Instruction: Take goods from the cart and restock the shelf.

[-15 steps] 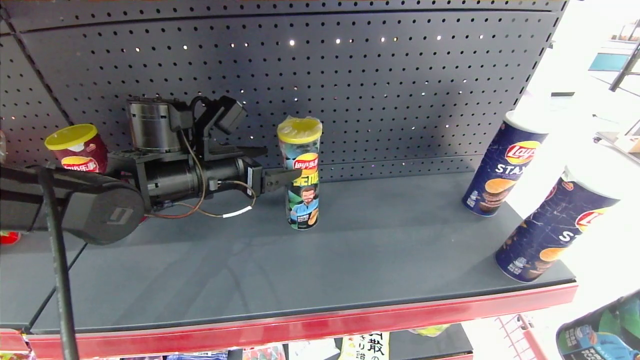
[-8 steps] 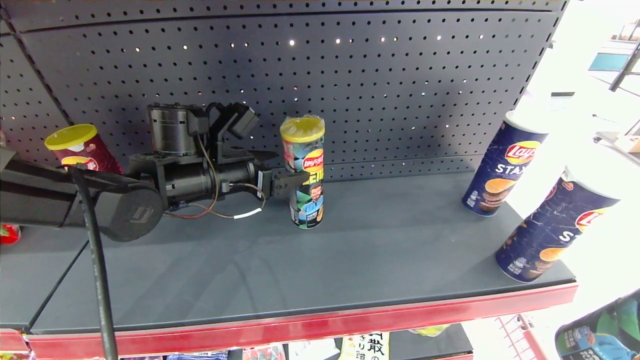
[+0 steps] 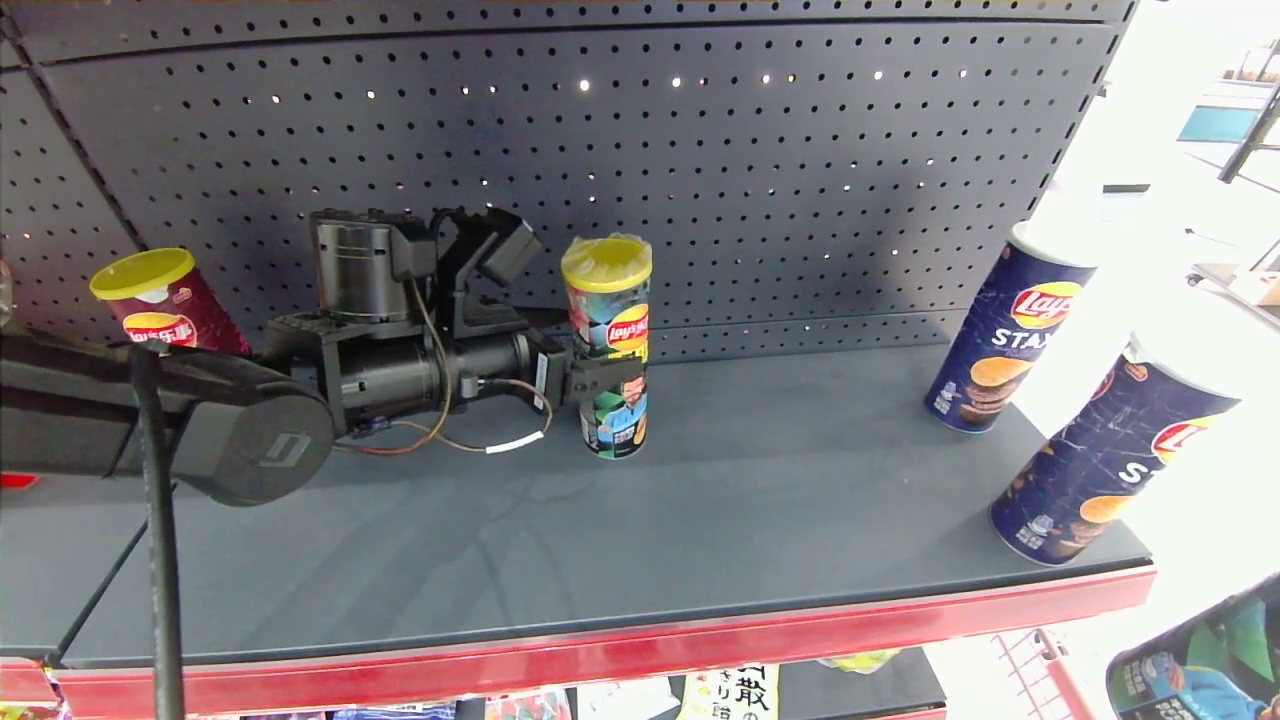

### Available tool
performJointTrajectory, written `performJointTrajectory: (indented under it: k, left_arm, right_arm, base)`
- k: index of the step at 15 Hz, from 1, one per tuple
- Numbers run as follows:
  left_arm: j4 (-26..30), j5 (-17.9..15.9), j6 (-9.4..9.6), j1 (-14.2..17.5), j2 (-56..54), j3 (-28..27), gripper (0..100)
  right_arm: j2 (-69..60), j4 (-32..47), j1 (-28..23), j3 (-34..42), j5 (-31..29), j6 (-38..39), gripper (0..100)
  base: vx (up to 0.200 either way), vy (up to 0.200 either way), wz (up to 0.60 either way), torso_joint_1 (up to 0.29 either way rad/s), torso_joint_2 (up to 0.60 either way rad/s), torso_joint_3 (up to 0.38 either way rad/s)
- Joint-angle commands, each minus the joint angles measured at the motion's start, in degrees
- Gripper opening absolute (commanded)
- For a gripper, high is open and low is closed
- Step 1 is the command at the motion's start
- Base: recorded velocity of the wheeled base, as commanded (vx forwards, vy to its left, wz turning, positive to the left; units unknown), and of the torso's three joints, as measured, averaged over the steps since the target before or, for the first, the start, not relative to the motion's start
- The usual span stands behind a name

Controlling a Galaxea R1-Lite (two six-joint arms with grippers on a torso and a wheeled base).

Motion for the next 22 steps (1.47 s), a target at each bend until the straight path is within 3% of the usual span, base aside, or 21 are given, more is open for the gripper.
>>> performJointTrajectory:
  k: [1,7,16,17,22]
  left_arm:
    - [-0.1,1.4,0.02,-0.9,-0.6,0.2,100]
    - [-0.2,5.7,0.02,-2.9,1.3,-1.6,100]
    - [-2.7,7.1,-0.07,-2.8,5.8,-6.9,100]
    - [-2.7,6.7,-0.07,-2.8,6.1,-7.0,0]
    - [-2.7,3.8,-0.33,-2.6,5.8,-6.5,0]
  right_arm:
    - [0.1,0.0,0.0,0.0,-0.1,0.0,0]
    - [-0.1,0.0,0.0,0.0,-0.1,0.0,0]
    - [-0.3,0.0,0.0,0.0,-0.1,0.0,0]
    - [-0.3,0.0,0.0,0.0,-0.1,0.0,0]
    - [-0.3,0.0,0.0,-0.1,-1.2,1.7,0]
  base:
    - [0.000,0.000,0.00,0.000,0.00,0.000]
    - [0.000,0.000,0.00,0.000,0.00,0.000]
    - [0.000,0.000,0.00,0.000,0.00,0.000]
    - [0.000,0.000,0.00,0.000,0.00,0.000]
    - [0.000,0.000,0.00,0.000,0.00,0.000]
